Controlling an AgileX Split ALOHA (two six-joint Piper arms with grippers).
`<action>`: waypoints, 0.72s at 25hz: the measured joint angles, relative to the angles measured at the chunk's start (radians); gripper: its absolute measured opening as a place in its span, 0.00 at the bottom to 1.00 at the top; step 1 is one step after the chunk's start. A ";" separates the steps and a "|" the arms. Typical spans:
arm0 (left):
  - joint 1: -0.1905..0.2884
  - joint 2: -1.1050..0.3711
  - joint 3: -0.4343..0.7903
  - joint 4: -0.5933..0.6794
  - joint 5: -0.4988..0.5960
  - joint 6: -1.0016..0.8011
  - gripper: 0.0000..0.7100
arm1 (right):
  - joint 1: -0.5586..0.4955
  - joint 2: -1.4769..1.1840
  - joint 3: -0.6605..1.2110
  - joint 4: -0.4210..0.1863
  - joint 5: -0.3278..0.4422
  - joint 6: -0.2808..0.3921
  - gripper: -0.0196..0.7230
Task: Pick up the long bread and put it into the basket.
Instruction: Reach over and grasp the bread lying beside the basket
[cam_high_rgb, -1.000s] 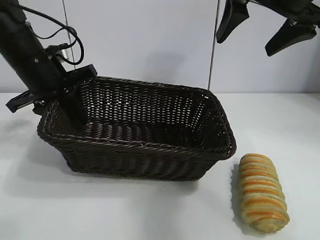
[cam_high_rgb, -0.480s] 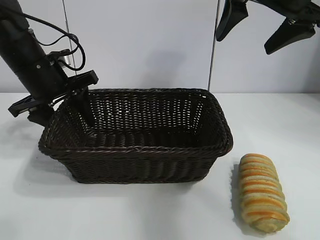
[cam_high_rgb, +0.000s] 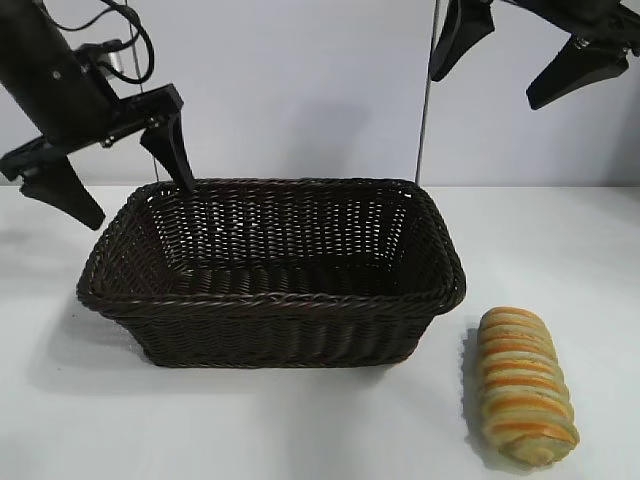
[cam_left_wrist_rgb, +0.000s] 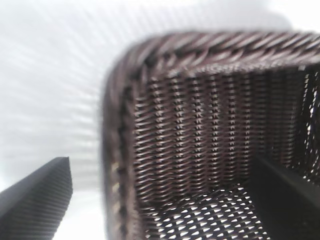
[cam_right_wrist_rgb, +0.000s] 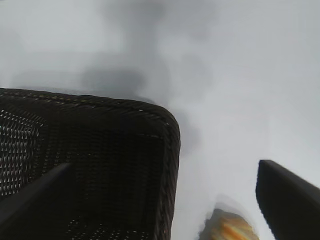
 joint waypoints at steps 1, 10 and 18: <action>0.007 -0.019 0.000 0.013 0.009 -0.001 0.98 | 0.000 0.000 0.000 0.001 0.002 0.000 0.96; 0.181 -0.170 0.000 0.149 0.060 -0.001 0.98 | 0.000 0.000 0.000 0.001 0.021 0.000 0.96; 0.440 -0.249 0.000 0.274 0.108 -0.001 0.98 | 0.000 0.000 0.000 0.001 0.022 0.000 0.96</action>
